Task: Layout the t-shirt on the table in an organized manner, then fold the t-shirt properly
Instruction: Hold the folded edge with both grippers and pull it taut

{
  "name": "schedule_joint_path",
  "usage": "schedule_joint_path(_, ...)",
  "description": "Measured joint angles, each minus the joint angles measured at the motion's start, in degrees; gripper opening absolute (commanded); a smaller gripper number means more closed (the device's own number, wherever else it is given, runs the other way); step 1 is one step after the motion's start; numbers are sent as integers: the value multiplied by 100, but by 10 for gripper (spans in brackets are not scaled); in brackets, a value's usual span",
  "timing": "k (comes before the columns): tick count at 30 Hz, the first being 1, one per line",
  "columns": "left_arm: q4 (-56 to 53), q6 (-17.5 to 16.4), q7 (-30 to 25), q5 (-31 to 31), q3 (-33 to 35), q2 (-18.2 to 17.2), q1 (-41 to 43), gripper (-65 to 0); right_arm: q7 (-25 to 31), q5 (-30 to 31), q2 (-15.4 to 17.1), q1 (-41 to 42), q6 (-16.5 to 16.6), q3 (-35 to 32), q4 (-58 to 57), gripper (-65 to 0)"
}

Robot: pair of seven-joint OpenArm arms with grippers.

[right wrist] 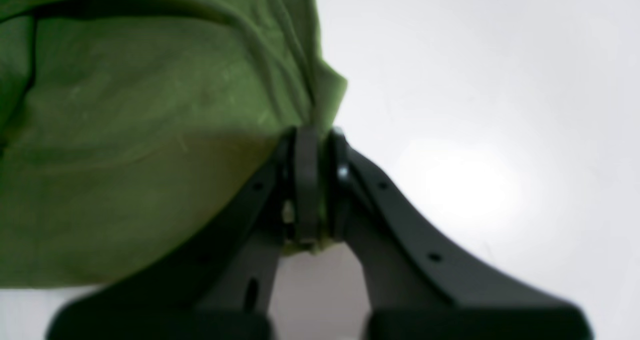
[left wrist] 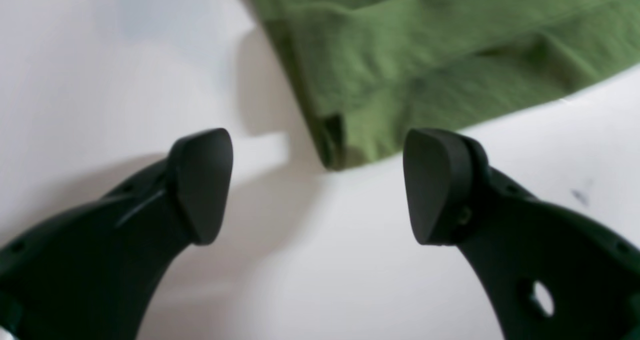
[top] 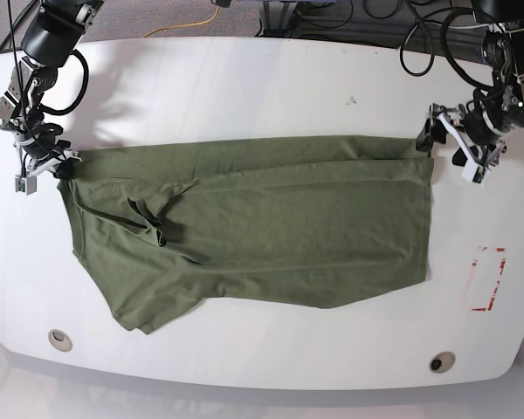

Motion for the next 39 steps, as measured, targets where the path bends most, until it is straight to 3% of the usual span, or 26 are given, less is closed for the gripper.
schedule_joint_path(12, -321, -39, -103, 79, 732, 22, -308, -149, 26, 17, -59, 4, 2, 0, 11, -648)
schedule_joint_path(24, -693, -63, -721, 621, 752, 195, -466, -174, 24, 22, -68, 4, 4, 0, 22, -648)
schedule_joint_path(27, -693, -63, -730, 776, 752, 234, -479, -256, 22, 22, -68, 4, 2, 0, 22, -648)
schedule_joint_path(37, -688, 20, -841, 1294, 745, 326, -520, -640, 20, 61, -70, 2, 2, 2, 22, -648)
schedule_joint_path(39, -688, 15, -857, 1342, 745, 332, -522, -650, 17, 61, -72, 4, 2, 2, 22, -648)
